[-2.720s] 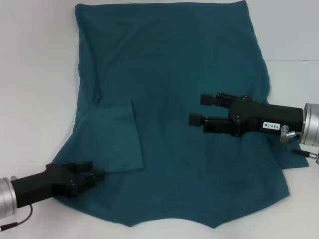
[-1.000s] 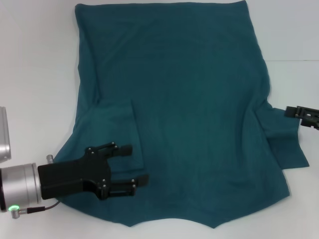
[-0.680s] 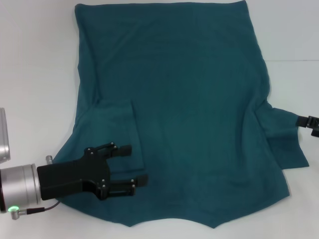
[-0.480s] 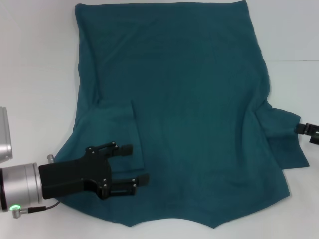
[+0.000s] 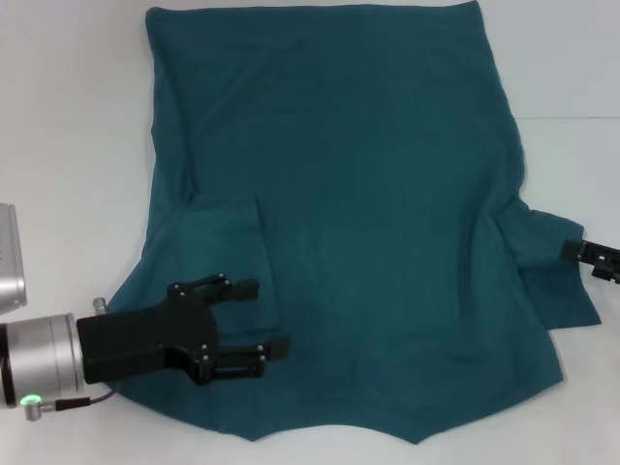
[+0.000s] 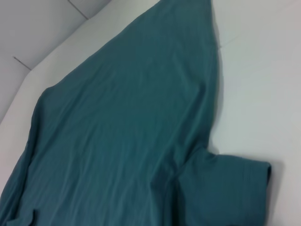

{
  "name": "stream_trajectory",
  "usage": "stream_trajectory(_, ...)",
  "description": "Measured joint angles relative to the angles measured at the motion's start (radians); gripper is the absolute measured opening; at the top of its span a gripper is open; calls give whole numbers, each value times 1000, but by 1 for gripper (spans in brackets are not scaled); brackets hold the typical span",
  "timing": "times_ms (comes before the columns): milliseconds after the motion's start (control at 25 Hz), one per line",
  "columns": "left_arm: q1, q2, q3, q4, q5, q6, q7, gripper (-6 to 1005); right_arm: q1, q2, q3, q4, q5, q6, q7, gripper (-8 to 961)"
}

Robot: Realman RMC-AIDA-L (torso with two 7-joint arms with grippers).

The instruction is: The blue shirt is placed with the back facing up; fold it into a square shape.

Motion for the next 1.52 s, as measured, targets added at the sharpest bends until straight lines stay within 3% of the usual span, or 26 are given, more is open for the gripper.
stream_trajectory(400,1,0,-2,0,0,-16,0,886,48,10,1,61,-1,58,-43,849)
stream_trajectory(760,2,0,-8,0,0,-27,0,886,47,14,38,62,2,49,-46,841)
stream_trajectory(1000,0,0,-8,0,0,-29,0,886,46,22,62,73,2,48,-46,618)
stream_trajectory(1080,-1,0,-8,0,0,-31,0,886,46,22,66,80,2,47,-47,378)
stream_trajectory(1320,-1,0,-8,0,-2,-37,0,886,44,26,84,90,24,48,-60,134)
stream_trajectory(1520,-1,0,-8,1,-1,-37,0,886,37,26,105,111,71,51,-94,73)
